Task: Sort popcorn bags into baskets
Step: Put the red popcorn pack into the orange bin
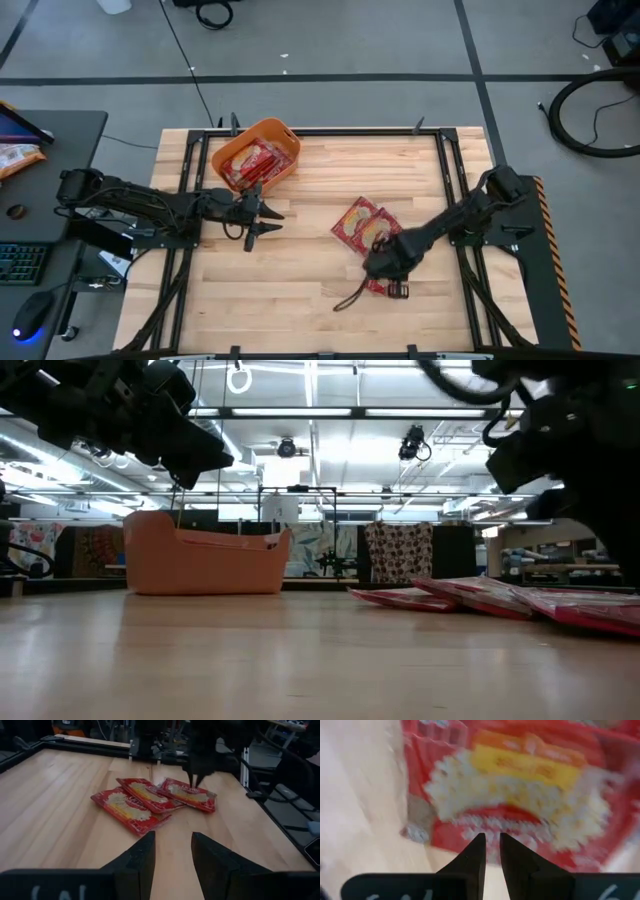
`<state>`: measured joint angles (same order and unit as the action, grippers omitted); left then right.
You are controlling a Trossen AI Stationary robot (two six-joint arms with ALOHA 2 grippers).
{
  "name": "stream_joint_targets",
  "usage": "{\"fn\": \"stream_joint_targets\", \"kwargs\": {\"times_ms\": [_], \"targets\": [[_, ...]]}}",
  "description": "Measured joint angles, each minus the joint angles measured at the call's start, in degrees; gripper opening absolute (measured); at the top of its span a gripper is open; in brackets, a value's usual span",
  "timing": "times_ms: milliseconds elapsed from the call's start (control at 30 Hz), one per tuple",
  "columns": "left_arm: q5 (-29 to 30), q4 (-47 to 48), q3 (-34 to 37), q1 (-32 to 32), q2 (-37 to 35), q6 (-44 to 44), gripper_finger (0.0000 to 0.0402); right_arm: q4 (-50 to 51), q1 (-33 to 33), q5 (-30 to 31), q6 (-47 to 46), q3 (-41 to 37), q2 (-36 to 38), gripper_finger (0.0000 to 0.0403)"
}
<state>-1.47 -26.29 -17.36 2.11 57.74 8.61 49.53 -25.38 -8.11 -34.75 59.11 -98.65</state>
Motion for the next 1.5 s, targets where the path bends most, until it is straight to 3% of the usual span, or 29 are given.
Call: {"fn": "stream_joint_targets", "kwargs": {"times_ms": [233,533,733,900,1167,1367,1500], "targets": [[0.83,-0.12,0.0,0.0,0.0,-0.21,0.013,-3.73,-2.82,8.95,1.74,0.27,-4.37,0.0061],[0.83,-0.38,0.0,0.02,0.0,-0.28,0.013,-22.0,6.39,25.5,1.93,-0.17,-4.39,0.004],[0.83,-0.43,0.0,0.02,0.0,-0.25,0.013,-28.87,12.68,20.79,7.09,0.74,-4.22,0.0012],[0.83,-0.32,-0.02,0.02,0.0,-0.15,0.013,-28.93,10.42,23.69,23.33,1.86,-4.2,0.001],[0.83,2.05,-0.05,0.02,0.0,1.22,0.013,-28.33,6.32,26.16,37.67,1.73,-4.15,0.0072],[0.83,0.85,-0.05,0.02,0.0,1.22,0.013,-27.91,4.31,30.1,39.59,1.64,-6.22,0.0164],[0.83,-0.65,-0.09,0.02,-1.59,-0.11,0.013,-27.82,4.59,31.13,39.03,1.52,-7.27,0.0202]]}}
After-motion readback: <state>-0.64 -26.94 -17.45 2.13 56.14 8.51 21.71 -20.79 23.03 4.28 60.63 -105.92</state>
